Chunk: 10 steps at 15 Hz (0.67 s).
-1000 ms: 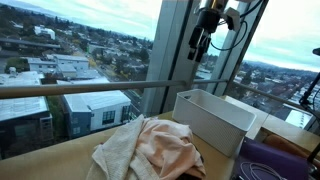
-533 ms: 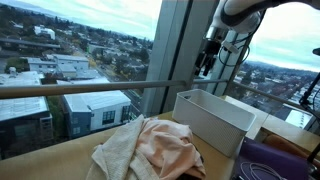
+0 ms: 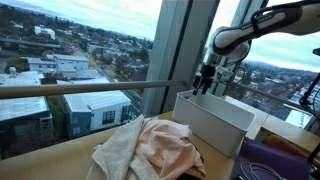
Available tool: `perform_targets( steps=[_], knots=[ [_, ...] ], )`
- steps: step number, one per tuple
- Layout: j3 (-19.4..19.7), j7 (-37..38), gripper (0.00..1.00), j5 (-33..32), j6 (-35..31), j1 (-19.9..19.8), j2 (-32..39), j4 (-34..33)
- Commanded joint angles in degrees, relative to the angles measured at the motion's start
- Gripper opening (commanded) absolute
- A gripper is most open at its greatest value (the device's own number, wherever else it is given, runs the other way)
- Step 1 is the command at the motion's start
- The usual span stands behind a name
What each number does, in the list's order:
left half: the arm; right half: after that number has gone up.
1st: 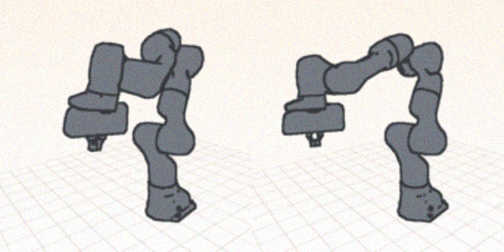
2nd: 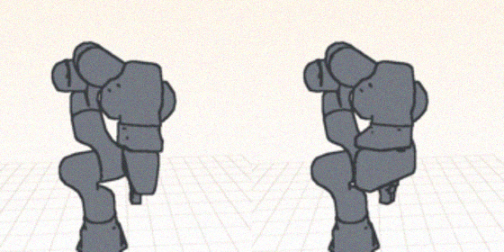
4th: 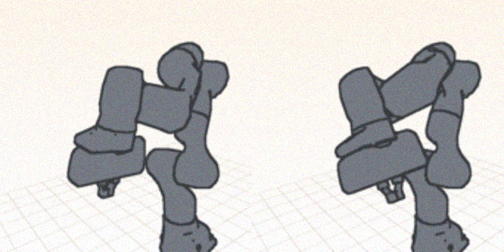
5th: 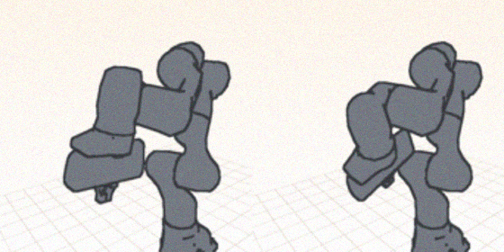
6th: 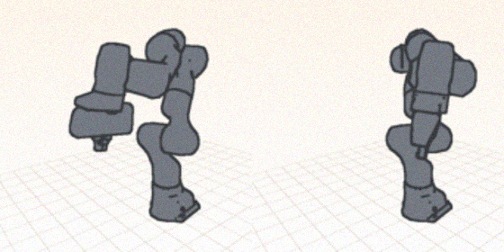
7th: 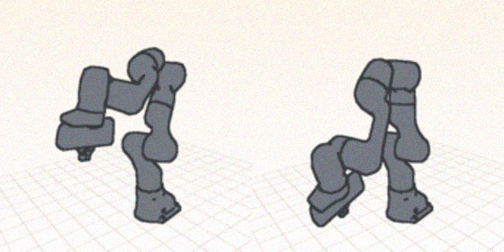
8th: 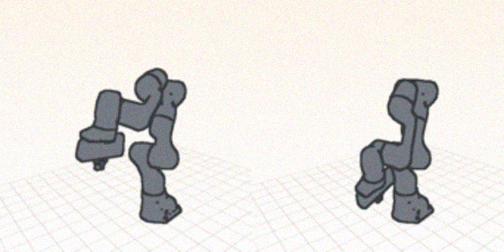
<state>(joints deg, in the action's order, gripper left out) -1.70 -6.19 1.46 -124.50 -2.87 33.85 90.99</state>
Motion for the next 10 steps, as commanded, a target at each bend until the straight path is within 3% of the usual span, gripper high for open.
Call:
perform_targets(
  steps=[1, 10],
  knots=[
    [0.43, -1.18, 1.0, 1.52, -1.68, -1.87, 1.07, 0.33],
    [-0.05, -1.24, 1.0, 4.95, -0.74, -5.71, 5.76, -2.63]
  ],
)
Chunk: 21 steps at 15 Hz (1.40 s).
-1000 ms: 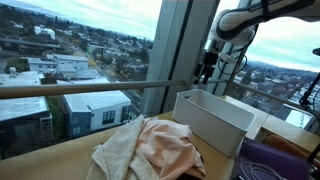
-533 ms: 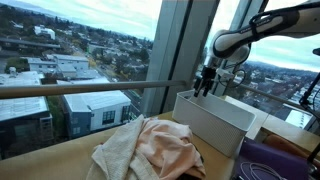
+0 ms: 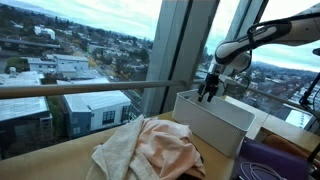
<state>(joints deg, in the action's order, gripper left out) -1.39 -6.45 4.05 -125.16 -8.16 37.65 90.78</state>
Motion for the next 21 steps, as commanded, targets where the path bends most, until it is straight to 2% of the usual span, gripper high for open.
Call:
perform_targets(
  steps=[1, 13, 20, 21],
  knots=[
    [-0.49, -0.81, 1.0, 2.54, -0.24, -0.21, 2.57, -2.86],
    [0.36, 0.77, 1.0, -0.84, -6.3, 4.38, 15.19, -11.39],
    [1.87, 0.7, 1.0, -2.48, -5.31, 4.05, 21.35, -16.83],
    [1.94, 0.44, 0.88, -2.41, -4.93, 3.58, 21.92, -17.16]
  ],
)
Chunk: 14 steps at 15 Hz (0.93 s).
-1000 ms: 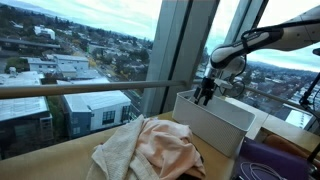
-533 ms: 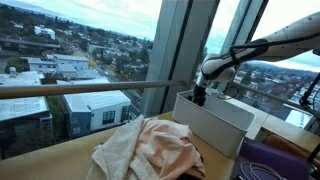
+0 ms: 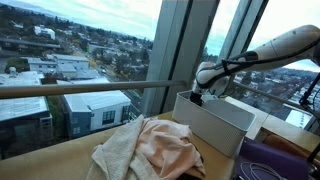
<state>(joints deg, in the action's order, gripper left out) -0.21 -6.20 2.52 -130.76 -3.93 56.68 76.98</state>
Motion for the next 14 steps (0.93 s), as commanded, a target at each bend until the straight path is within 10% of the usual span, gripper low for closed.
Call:
perform_targets(
  steps=[1, 10, 14],
  knots=[
    [0.93, 0.2, 0.74, -0.89, 0.74, -0.94, 3.31, -3.56],
    [0.1, 0.58, 0.05, -0.2, 2.54, -1.01, -2.49, -1.67],
    [1.74, 2.07, 0.02, -1.54, 4.12, -0.13, -9.76, 0.68]
  ],
)
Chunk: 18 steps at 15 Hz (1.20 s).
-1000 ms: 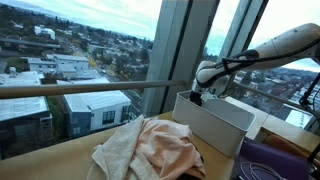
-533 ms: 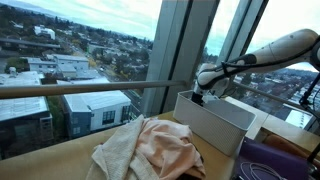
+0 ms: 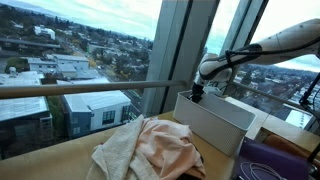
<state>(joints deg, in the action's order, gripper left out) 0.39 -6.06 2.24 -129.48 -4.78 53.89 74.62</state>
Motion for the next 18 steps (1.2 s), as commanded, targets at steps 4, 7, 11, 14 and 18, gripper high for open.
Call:
perform_targets(
  steps=[4, 7, 11, 14, 18],
  knots=[
    [1.68, 3.27, 0.02, -3.75, 5.31, 2.48, -14.59, 2.32],
    [0.79, 3.41, 0.02, -6.65, 8.32, 5.76, -20.33, 2.65],
    [-1.59, 6.3, 0.02, -9.23, 14.67, 12.7, -25.15, 3.42],
    [-4.08, 10.42, 0.02, -10.19, 18.52, 18.5, -26.46, 4.77],
    [-7.68, 17.14, 0.02, -10.68, 19.44, 25.85, -26.53, 9.29]
  ],
)
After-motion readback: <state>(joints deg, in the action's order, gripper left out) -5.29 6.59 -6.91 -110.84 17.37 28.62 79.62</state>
